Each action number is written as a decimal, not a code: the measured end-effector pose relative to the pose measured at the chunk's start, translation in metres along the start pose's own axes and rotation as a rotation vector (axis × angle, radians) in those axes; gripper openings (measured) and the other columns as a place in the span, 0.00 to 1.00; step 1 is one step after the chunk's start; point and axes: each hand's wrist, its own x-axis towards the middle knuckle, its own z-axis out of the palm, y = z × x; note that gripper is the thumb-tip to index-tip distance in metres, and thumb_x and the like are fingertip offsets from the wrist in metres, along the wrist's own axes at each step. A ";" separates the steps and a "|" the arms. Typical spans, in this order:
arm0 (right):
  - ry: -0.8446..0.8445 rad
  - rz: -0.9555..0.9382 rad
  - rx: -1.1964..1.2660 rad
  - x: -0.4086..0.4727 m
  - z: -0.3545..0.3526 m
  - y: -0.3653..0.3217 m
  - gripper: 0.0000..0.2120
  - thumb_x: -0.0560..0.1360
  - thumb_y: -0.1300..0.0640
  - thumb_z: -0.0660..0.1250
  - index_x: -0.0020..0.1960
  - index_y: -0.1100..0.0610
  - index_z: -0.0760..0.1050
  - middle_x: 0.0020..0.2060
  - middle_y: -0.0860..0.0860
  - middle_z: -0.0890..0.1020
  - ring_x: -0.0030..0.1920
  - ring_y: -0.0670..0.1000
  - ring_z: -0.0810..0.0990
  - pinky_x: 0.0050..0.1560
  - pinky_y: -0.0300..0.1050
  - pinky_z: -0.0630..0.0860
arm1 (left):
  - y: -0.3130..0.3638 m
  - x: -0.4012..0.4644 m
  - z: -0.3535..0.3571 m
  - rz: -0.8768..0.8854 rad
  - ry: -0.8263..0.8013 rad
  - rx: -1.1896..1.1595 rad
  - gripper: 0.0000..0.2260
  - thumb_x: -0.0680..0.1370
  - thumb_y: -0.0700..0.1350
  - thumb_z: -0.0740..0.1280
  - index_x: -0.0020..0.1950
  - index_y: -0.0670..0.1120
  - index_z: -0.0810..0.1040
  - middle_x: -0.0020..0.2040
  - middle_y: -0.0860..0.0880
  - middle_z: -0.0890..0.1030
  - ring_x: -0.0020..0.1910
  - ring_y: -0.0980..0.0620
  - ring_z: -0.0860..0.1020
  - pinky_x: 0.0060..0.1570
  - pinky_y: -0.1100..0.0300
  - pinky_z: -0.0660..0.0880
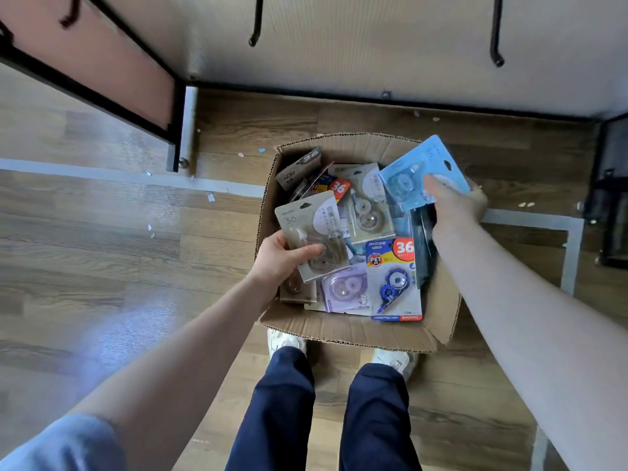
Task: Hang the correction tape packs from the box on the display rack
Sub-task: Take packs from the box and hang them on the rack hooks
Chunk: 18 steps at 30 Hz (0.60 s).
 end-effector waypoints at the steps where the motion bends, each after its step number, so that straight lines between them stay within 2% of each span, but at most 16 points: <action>1: -0.024 -0.038 -0.041 -0.004 -0.003 -0.006 0.20 0.66 0.64 0.76 0.54 0.53 0.75 0.49 0.50 0.81 0.42 0.46 0.81 0.38 0.36 0.79 | 0.009 -0.003 0.000 0.012 -0.003 0.002 0.12 0.67 0.37 0.77 0.45 0.37 0.77 0.49 0.38 0.83 0.43 0.48 0.82 0.51 0.48 0.79; 3: -0.073 -0.140 -0.129 -0.013 -0.009 -0.015 0.21 0.67 0.64 0.75 0.57 0.56 0.75 0.48 0.50 0.81 0.40 0.45 0.80 0.34 0.33 0.75 | 0.025 -0.009 0.001 0.040 -0.010 -0.012 0.09 0.68 0.36 0.77 0.41 0.41 0.77 0.46 0.41 0.84 0.40 0.51 0.83 0.44 0.53 0.80; 6: -0.122 -0.262 -0.268 -0.026 -0.017 -0.029 0.21 0.67 0.62 0.76 0.58 0.58 0.76 0.50 0.52 0.81 0.44 0.47 0.81 0.33 0.32 0.74 | 0.050 -0.023 0.003 0.075 -0.036 -0.045 0.09 0.68 0.34 0.75 0.43 0.43 0.78 0.43 0.46 0.84 0.39 0.53 0.83 0.37 0.62 0.79; 10: -0.162 -0.364 -0.372 -0.046 -0.029 -0.052 0.23 0.67 0.60 0.76 0.60 0.58 0.76 0.55 0.54 0.80 0.50 0.50 0.81 0.38 0.36 0.75 | 0.079 -0.045 0.003 0.128 -0.039 -0.042 0.11 0.68 0.34 0.75 0.49 0.37 0.79 0.47 0.43 0.84 0.43 0.49 0.83 0.43 0.58 0.81; 14: -0.186 -0.432 -0.371 -0.075 -0.040 -0.084 0.23 0.68 0.60 0.76 0.61 0.59 0.75 0.54 0.55 0.80 0.51 0.51 0.81 0.40 0.40 0.77 | 0.108 -0.069 -0.001 0.179 -0.039 0.001 0.16 0.68 0.36 0.77 0.53 0.33 0.78 0.50 0.40 0.83 0.46 0.47 0.83 0.47 0.57 0.81; 16: -0.202 -0.455 -0.348 -0.089 -0.045 -0.101 0.16 0.68 0.62 0.75 0.54 0.58 0.77 0.48 0.53 0.81 0.47 0.50 0.81 0.44 0.45 0.79 | 0.124 -0.080 -0.004 0.201 -0.043 0.010 0.21 0.66 0.38 0.78 0.54 0.31 0.77 0.52 0.37 0.82 0.50 0.41 0.82 0.52 0.49 0.80; 18: -0.226 -0.490 -0.338 -0.104 -0.049 -0.118 0.10 0.68 0.63 0.74 0.46 0.56 0.76 0.44 0.52 0.82 0.41 0.48 0.80 0.41 0.43 0.78 | 0.139 -0.091 -0.006 0.229 -0.034 0.007 0.21 0.67 0.38 0.78 0.54 0.31 0.76 0.52 0.37 0.82 0.50 0.41 0.82 0.55 0.46 0.78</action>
